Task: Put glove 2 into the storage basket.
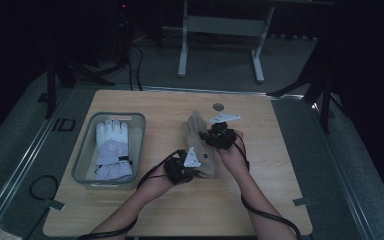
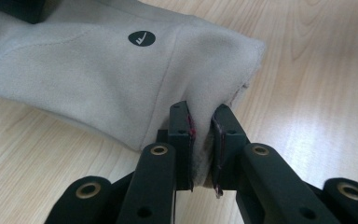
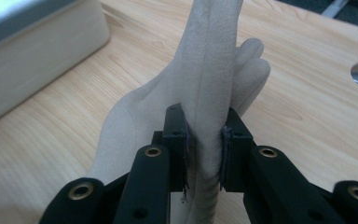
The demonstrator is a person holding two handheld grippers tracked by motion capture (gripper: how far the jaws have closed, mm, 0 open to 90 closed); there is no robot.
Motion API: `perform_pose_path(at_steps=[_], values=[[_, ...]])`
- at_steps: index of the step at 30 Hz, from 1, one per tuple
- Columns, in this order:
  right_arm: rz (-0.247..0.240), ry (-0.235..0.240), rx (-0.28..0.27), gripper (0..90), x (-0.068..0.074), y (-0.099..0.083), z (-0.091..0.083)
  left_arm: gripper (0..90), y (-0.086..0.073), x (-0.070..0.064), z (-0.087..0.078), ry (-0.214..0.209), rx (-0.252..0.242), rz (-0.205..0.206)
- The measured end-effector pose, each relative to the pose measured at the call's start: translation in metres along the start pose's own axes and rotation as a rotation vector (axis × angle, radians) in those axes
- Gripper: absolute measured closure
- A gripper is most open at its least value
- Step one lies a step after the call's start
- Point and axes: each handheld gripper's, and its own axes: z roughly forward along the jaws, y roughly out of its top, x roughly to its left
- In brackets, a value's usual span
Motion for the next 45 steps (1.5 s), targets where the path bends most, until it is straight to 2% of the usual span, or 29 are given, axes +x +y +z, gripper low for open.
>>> perform_pose_path(at_steps=[11, 14, 20, 22, 24, 30, 32, 33, 44, 45], values=[[-0.039, 0.024, -0.02, 76.3, 0.02, 0.02, -0.003, 80.3, -0.003, -0.001, -0.027, 0.03, 0.008, 0.038], [-0.043, 0.033, -0.025, 76.3, 0.025, 0.024, -0.003, 80.3, -0.005, 0.001, -0.032, 0.035, 0.009, 0.035], [-0.072, 0.047, -0.042, 76.3, 0.041, 0.045, 0.0, 80.3, -0.012, 0.007, -0.049, 0.065, 0.004, 0.02], [-0.078, 0.059, -0.049, 76.3, 0.046, 0.051, 0.001, 80.3, -0.015, 0.01, -0.06, 0.08, 0.008, 0.021], [-0.084, 0.061, -0.051, 76.3, 0.049, 0.055, 0.002, 80.3, -0.016, 0.011, -0.062, 0.083, 0.012, 0.023], [-0.106, 0.088, -0.066, 76.3, 0.07, 0.074, 0.008, 80.3, -0.026, 0.018, -0.087, 0.117, 0.024, 0.018], [-0.112, 0.087, -0.068, 76.3, 0.074, 0.077, 0.009, 80.3, -0.028, 0.019, -0.09, 0.12, 0.028, 0.018], [-0.122, 0.097, -0.072, 76.3, 0.081, 0.083, 0.013, 80.3, -0.033, 0.021, -0.096, 0.13, 0.03, 0.009], [-0.163, 0.142, -0.081, 76.3, 0.119, 0.106, 0.032, 80.3, -0.056, 0.028, -0.124, 0.163, 0.043, -0.019], [-0.17, 0.151, -0.085, 76.2, 0.123, 0.109, 0.035, 80.3, -0.061, 0.03, -0.13, 0.172, 0.052, -0.025]])
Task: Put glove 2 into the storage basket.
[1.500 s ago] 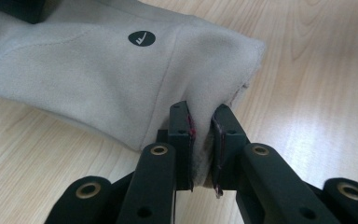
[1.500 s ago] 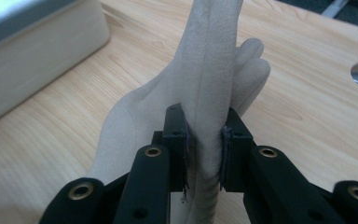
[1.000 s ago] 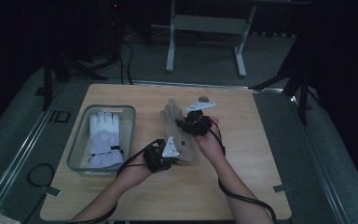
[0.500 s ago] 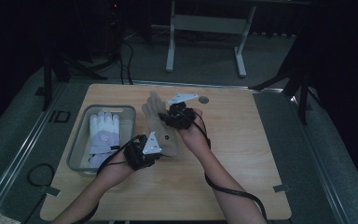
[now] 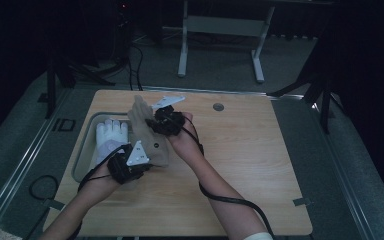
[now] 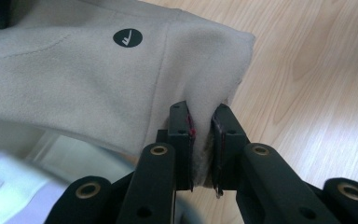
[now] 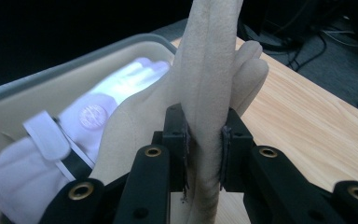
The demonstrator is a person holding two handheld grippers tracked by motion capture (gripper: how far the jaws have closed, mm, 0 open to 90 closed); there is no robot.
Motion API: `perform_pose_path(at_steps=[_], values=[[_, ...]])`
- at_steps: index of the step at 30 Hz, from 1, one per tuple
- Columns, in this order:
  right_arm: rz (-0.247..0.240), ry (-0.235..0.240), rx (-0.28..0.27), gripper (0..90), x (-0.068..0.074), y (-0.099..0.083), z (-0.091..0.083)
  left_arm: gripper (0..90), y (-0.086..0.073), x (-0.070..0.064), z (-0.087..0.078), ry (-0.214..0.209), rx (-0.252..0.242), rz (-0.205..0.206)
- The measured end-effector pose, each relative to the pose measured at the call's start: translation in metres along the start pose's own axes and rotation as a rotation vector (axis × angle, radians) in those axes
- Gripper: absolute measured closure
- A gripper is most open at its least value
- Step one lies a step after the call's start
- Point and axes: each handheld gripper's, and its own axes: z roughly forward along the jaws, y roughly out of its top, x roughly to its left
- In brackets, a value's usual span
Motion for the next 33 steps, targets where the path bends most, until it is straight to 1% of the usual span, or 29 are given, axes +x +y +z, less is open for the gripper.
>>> perform_pose_path(at_steps=[1, 2, 4, 5, 6, 7, 9, 10, 11, 13, 14, 15, 16, 17, 20, 21, 22, 24, 26, 29, 33], values=[[-0.001, 0.004, 0.001, 76.3, 0.002, 0.002, 0.002, 80.3, 0.0, 0.0, 0.0, 0.0, 0.0, 0.0], [-0.007, 0.012, 0.0, 76.2, 0.006, 0.006, 0.007, 80.3, -0.006, 0.003, -0.006, 0.009, 0.004, -0.01], [-0.015, 0.024, 0.0, 76.3, 0.013, 0.01, 0.014, 80.3, -0.013, 0.005, -0.012, 0.017, 0.012, -0.021], [-0.015, 0.024, 0.0, 76.3, 0.013, 0.01, 0.014, 80.3, -0.013, 0.005, -0.012, 0.017, 0.012, -0.021], [-0.022, 0.041, 0.007, 76.3, 0.021, 0.015, 0.023, 80.3, -0.02, 0.007, -0.018, 0.03, 0.024, -0.026], [-0.026, 0.047, 0.009, 76.3, 0.024, 0.016, 0.027, 80.3, -0.026, 0.008, -0.023, 0.039, 0.032, -0.031], [-0.038, 0.064, 0.016, 76.2, 0.033, 0.021, 0.038, 80.3, -0.037, 0.011, -0.029, 0.044, 0.039, -0.054], [-0.043, 0.075, 0.014, 76.3, 0.039, 0.024, 0.044, 80.2, -0.041, 0.013, -0.032, 0.05, 0.044, -0.058], [-0.045, 0.08, 0.013, 76.2, 0.043, 0.025, 0.047, 80.3, -0.048, 0.015, -0.035, 0.048, 0.044, -0.077], [-0.056, 0.095, 0.011, 76.2, 0.052, 0.03, 0.056, 80.3, -0.057, 0.019, -0.04, 0.058, 0.049, -0.099], [-0.068, 0.096, 0.008, 76.2, 0.057, 0.032, 0.061, 80.3, -0.06, 0.019, -0.042, 0.06, 0.051, -0.102], [-0.068, 0.096, 0.008, 76.2, 0.057, 0.032, 0.061, 80.3, -0.06, 0.019, -0.042, 0.06, 0.051, -0.102], [-0.068, 0.11, 0.012, 76.2, 0.062, 0.034, 0.069, 80.3, -0.066, 0.02, -0.044, 0.07, 0.049, -0.118], [-0.072, 0.108, 0.01, 76.2, 0.064, 0.034, 0.072, 80.3, -0.069, 0.021, -0.044, 0.074, 0.056, -0.118], [-0.069, 0.113, 0.038, 76.2, 0.066, 0.032, 0.086, 80.3, -0.076, 0.023, -0.04, 0.072, 0.069, -0.134], [-0.069, 0.113, 0.038, 76.2, 0.066, 0.032, 0.086, 80.3, -0.076, 0.023, -0.04, 0.072, 0.069, -0.134], [-0.061, 0.117, 0.06, 76.2, 0.066, 0.028, 0.095, 80.2, -0.08, 0.025, -0.036, 0.06, 0.076, -0.146], [-0.058, 0.117, 0.078, 76.2, 0.065, 0.023, 0.102, 80.2, -0.083, 0.024, -0.032, 0.056, 0.082, -0.152], [-0.041, 0.12, 0.101, 76.2, 0.063, 0.018, 0.109, 80.2, -0.085, 0.024, -0.028, 0.053, 0.091, -0.155], [-0.015, 0.121, 0.116, 76.0, 0.059, 0.011, 0.116, 80.2, -0.088, 0.027, -0.023, 0.037, 0.091, -0.171], [-0.01, 0.115, 0.139, 75.7, 0.056, 0.006, 0.122, 80.1, -0.087, 0.029, -0.02, 0.026, 0.096, -0.175]])
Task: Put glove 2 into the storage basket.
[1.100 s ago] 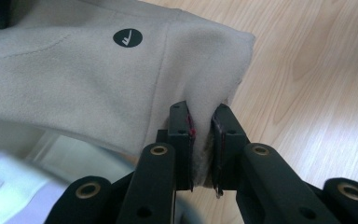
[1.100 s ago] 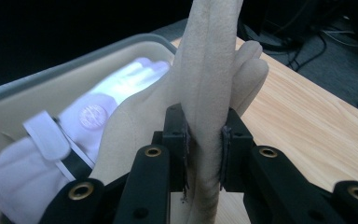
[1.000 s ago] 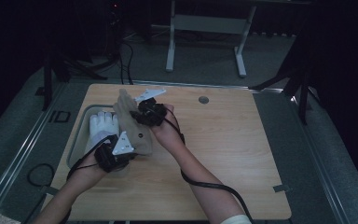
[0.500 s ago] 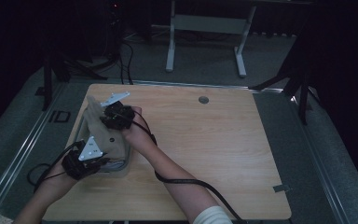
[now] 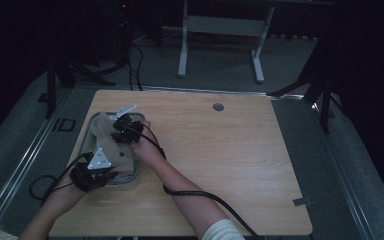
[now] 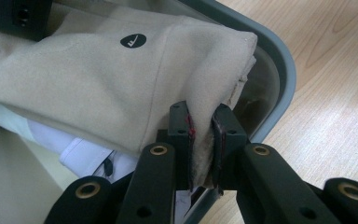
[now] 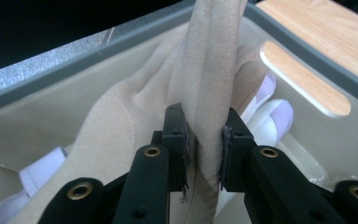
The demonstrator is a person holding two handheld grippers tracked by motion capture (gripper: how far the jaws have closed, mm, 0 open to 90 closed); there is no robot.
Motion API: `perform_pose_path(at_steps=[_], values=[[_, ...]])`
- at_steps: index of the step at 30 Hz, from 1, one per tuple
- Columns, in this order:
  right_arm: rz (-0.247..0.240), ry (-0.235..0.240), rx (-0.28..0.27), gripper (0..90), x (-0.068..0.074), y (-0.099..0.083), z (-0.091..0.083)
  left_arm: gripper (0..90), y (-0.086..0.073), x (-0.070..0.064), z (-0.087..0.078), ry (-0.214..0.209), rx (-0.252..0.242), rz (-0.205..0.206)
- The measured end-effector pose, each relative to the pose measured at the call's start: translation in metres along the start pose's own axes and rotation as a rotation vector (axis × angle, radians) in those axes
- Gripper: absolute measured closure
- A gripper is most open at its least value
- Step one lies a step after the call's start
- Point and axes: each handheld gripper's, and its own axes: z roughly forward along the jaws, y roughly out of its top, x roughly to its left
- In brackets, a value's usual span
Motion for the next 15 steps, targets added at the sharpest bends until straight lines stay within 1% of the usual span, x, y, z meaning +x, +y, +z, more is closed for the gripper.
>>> perform_pose_path(at_steps=[2, 4, 5, 6, 8, 9, 10, 11, 13, 14, 15], values=[[0.008, -0.001, 0.011, 75.5, -0.002, -0.002, 0.003, 80.1, 0.001, 0.0, 0.005, -0.003, 0.016, 0.005], [0.012, -0.002, 0.019, 75.3, -0.003, -0.004, 0.006, 80.1, 0.001, -0.001, 0.007, -0.002, 0.021, 0.007], [0.022, -0.001, 0.028, 75.0, -0.004, -0.006, 0.008, 80.0, 0.001, -0.002, 0.011, -0.003, 0.029, 0.009], [0.019, 0.0, 0.026, 74.9, -0.005, -0.007, 0.008, 80.0, 0.001, -0.002, 0.011, -0.003, 0.029, 0.009], [0.024, 0.003, 0.024, 73.6, -0.006, -0.007, 0.007, 79.9, 0.002, 0.0, 0.013, -0.017, 0.027, 0.0], [0.025, 0.002, 0.022, 71.7, -0.006, -0.007, 0.006, 79.6, 0.002, 0.0, 0.013, -0.019, 0.027, -0.001], [0.022, 0.003, 0.016, 69.0, -0.006, -0.007, 0.005, 79.3, 0.002, 0.001, 0.012, -0.025, 0.027, -0.005], [0.028, 0.01, 0.012, 63.6, -0.007, -0.007, 0.003, 77.8, 0.002, 0.002, 0.011, -0.029, 0.022, -0.014], [0.014, 0.004, -0.002, 55.8, -0.008, -0.006, -0.002, 72.9, 0.003, 0.004, 0.007, -0.047, 0.008, -0.032], [0.012, 0.01, -0.004, 52.7, -0.008, -0.005, -0.005, 69.6, 0.003, 0.005, 0.003, -0.054, -0.01, -0.035], [0.012, 0.014, -0.01, 47.6, -0.01, -0.005, -0.009, 63.0, 0.003, 0.006, 0.001, -0.055, -0.025, -0.04]])
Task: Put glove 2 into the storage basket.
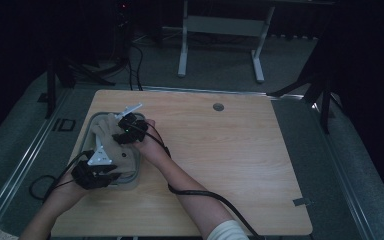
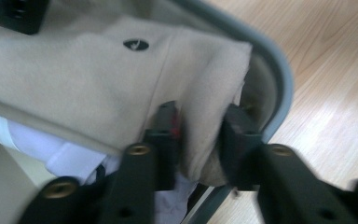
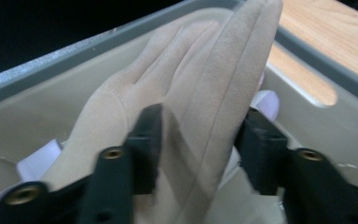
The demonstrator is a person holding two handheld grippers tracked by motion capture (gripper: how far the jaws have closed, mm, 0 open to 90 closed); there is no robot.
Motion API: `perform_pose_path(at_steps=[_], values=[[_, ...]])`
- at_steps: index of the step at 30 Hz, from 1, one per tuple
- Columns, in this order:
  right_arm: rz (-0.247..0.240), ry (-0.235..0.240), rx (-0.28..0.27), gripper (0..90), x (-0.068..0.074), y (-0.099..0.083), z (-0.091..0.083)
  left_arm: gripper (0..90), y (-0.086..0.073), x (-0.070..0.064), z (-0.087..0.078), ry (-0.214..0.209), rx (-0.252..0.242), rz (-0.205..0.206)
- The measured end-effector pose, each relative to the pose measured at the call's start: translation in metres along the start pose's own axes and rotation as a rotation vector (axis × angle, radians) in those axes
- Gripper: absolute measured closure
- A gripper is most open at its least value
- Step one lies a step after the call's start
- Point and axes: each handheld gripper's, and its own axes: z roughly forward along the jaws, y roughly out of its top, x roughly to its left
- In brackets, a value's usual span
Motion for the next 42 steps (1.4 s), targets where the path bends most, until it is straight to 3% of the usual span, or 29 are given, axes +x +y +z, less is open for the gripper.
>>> perform_pose_path(at_steps=[3, 4, 6, 7, 8, 12, 18, 21, 22, 26, 34, 42], values=[[0.0, 0.002, -0.013, 39.0, -0.004, 0.002, -0.012, 52.0, 0.002, 0.002, -0.007, -0.002, -0.036, -0.014], [0.007, 0.008, -0.027, 35.1, -0.006, 0.002, -0.017, 45.3, 0.005, 0.004, -0.013, 0.003, -0.068, -0.046], [0.021, 0.045, -0.029, 25.3, -0.009, 0.002, -0.026, 37.2, 0.009, 0.006, -0.019, -0.027, -0.106, -0.077], [0.021, 0.055, -0.029, 22.6, -0.01, 0.002, -0.029, 34.3, 0.009, 0.006, -0.019, -0.027, -0.106, -0.077], [0.021, 0.066, -0.027, 20.2, -0.011, 0.001, -0.034, 26.2, 0.014, 0.006, -0.023, -0.019, -0.141, -0.092], [0.014, 0.065, -0.039, 16.5, -0.015, -0.004, -0.048, 18.2, 0.023, 0.003, -0.028, -0.07, -0.211, -0.117], [-0.021, 0.046, -0.038, 15.3, -0.023, -0.02, -0.067, 17.2, 0.038, -0.011, -0.02, -0.066, -0.254, -0.086], [-0.034, 0.028, -0.033, 15.3, -0.028, -0.029, -0.075, 17.2, 0.043, -0.016, -0.014, -0.084, -0.269, -0.083], [-0.034, 0.026, -0.034, 15.3, -0.029, -0.032, -0.078, 17.1, 0.049, -0.025, -0.005, -0.087, -0.275, -0.057], [-0.03, 0.022, -0.032, 15.4, -0.036, -0.045, -0.089, 17.1, 0.054, -0.032, 0.004, -0.103, -0.286, -0.04], [-0.026, 0.007, -0.037, 15.4, -0.047, -0.071, -0.107, 17.1, 0.068, -0.052, 0.031, -0.164, -0.291, -0.016], [-0.001, -0.012, -0.036, 15.4, -0.058, -0.105, -0.123, 17.1, 0.075, -0.065, 0.056, -0.185, -0.266, 0.017]])
